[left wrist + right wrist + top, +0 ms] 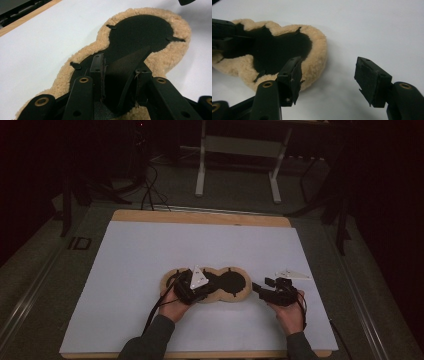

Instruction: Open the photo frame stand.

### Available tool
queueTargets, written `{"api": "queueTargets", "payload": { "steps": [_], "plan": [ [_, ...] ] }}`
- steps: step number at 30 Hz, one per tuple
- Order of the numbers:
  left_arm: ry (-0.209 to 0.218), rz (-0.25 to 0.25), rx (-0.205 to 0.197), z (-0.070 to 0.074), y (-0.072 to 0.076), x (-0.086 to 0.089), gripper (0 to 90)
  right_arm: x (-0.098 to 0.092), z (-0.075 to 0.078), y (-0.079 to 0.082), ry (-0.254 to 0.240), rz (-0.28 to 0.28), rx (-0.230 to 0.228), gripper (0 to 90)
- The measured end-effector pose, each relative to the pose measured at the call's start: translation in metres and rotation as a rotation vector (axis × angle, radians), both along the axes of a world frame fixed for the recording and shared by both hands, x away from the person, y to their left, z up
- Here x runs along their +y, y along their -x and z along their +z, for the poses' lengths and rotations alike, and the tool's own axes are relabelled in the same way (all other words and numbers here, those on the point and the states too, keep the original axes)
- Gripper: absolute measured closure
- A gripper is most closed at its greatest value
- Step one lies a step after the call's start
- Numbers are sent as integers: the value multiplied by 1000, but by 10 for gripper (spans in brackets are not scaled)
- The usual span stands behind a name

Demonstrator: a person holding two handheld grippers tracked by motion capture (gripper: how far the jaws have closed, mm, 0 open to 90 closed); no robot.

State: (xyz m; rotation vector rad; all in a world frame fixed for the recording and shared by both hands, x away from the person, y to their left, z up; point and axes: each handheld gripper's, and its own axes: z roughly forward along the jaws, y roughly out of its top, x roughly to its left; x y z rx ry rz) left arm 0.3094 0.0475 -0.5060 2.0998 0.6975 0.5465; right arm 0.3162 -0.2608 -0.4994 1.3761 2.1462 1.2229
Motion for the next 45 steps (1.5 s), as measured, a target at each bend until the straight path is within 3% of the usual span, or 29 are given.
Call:
{"api": "queueTargets", "payload": {
  "steps": [10, 15, 25, 33, 36, 40, 45],
  "plan": [
    [66, -7, 1, 0, 1, 10, 685, 12, 4, 0, -84, 30, 42, 372],
    [113, -13, 7, 2, 1, 16, 684, 18, 7, -3, -85, 31, 54, 340],
    [179, -19, 19, 2, 1, 24, 680, 33, 5, -12, -157, 80, 139, 296],
    [199, -18, 17, 0, 2, 28, 679, 39, 4, -17, -172, 95, 185, 237],
    [215, -21, 14, 0, 3, 29, 678, 39, 1, -21, -206, 106, 218, 220],
    [224, -32, 13, -1, 4, 32, 672, 41, -3, -25, -258, 138, 274, 232],
    [251, -28, 23, -1, 9, 35, 631, 39, -1, -24, -284, 149, 276, 289]
  ]
}}
